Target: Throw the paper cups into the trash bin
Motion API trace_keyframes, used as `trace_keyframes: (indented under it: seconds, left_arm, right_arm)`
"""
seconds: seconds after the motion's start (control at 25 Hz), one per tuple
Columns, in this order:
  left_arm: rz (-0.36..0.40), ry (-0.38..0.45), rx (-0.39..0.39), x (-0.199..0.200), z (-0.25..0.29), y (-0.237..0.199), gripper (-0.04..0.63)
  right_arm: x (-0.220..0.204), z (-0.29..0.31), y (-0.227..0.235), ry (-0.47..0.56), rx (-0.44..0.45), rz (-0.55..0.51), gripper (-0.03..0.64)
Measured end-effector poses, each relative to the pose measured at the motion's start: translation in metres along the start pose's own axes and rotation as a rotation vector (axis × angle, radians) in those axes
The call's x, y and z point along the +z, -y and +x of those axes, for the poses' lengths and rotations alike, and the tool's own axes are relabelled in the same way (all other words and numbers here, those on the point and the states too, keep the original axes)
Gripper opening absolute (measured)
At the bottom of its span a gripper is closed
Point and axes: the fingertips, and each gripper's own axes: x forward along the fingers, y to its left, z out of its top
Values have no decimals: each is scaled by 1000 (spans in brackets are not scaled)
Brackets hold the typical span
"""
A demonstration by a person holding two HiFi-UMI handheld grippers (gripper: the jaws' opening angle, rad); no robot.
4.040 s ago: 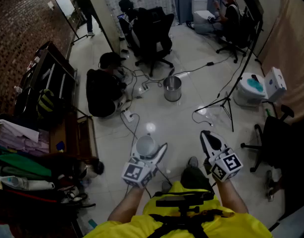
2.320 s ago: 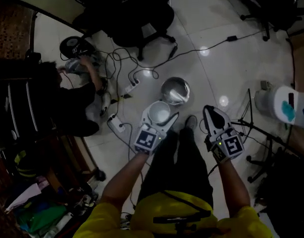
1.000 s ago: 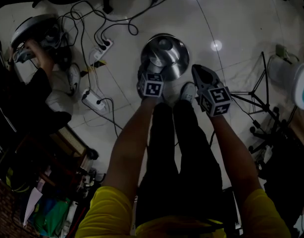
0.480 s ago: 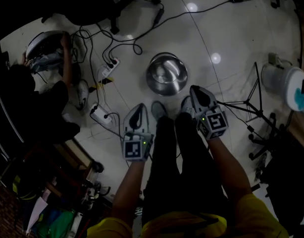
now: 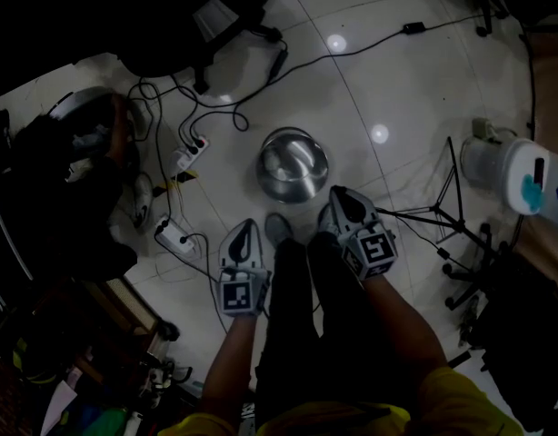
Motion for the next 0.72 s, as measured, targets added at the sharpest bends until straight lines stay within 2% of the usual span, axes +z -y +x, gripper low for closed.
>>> trace_keyframes:
  seconds: [0.72]
  left_arm:
    - [-11,-17,12,-16,3,3,2]
  right_arm:
    - [-15,-7,-1,-3,-16,-1,3]
